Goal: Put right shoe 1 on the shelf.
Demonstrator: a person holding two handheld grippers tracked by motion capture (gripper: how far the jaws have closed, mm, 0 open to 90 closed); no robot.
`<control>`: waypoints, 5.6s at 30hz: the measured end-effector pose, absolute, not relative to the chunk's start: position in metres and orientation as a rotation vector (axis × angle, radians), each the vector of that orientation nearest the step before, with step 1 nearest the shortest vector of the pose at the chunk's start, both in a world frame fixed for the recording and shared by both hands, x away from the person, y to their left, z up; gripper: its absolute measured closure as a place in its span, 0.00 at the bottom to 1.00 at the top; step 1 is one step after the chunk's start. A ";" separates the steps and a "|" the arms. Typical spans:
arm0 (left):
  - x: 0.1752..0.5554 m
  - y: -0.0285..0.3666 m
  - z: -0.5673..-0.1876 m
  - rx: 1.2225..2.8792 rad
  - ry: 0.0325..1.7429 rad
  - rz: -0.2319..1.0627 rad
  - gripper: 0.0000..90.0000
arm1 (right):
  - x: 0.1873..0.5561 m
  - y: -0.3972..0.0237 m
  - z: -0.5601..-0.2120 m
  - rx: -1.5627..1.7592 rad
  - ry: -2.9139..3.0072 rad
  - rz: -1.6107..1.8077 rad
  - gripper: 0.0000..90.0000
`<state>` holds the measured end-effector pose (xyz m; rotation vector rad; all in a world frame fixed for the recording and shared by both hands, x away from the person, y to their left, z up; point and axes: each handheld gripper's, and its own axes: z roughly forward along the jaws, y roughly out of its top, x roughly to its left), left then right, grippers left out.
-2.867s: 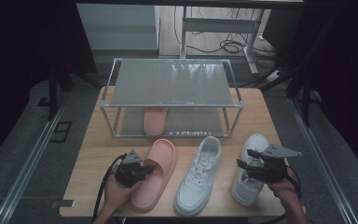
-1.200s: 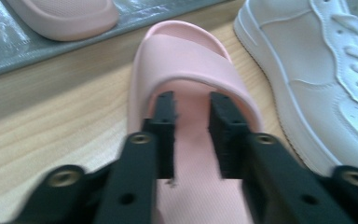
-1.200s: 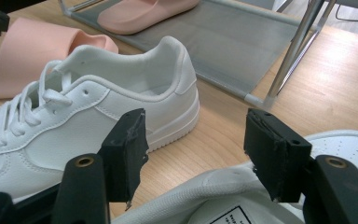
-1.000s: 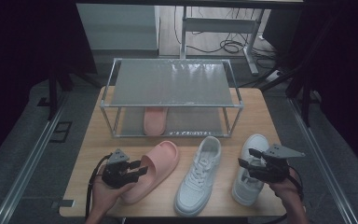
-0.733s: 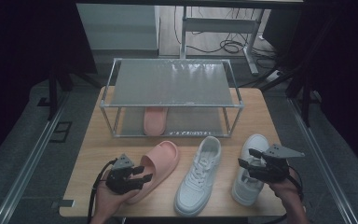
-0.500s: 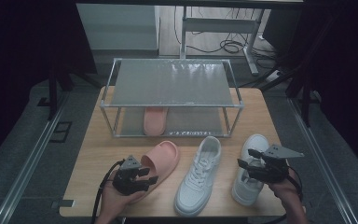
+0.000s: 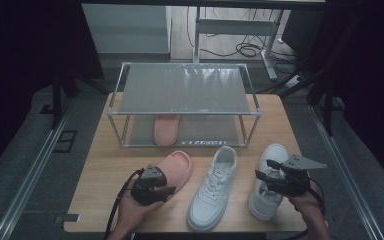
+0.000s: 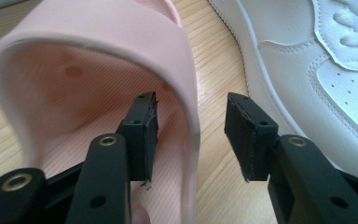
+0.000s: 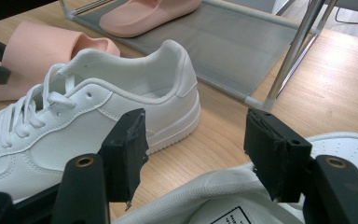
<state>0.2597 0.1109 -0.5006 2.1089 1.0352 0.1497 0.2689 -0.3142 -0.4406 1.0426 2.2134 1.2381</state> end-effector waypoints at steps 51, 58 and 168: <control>0.338 0.050 -0.475 1.877 1.165 0.295 0.89 | 0.270 -0.313 -0.442 1.040 2.220 1.241 0.44; 0.364 0.032 -0.480 1.836 1.232 0.287 0.89 | 0.270 -0.314 -0.442 1.042 2.217 1.247 0.44; 0.310 0.093 -0.499 2.069 1.006 0.300 1.00 | 0.267 -0.315 -0.439 1.033 2.193 1.260 0.44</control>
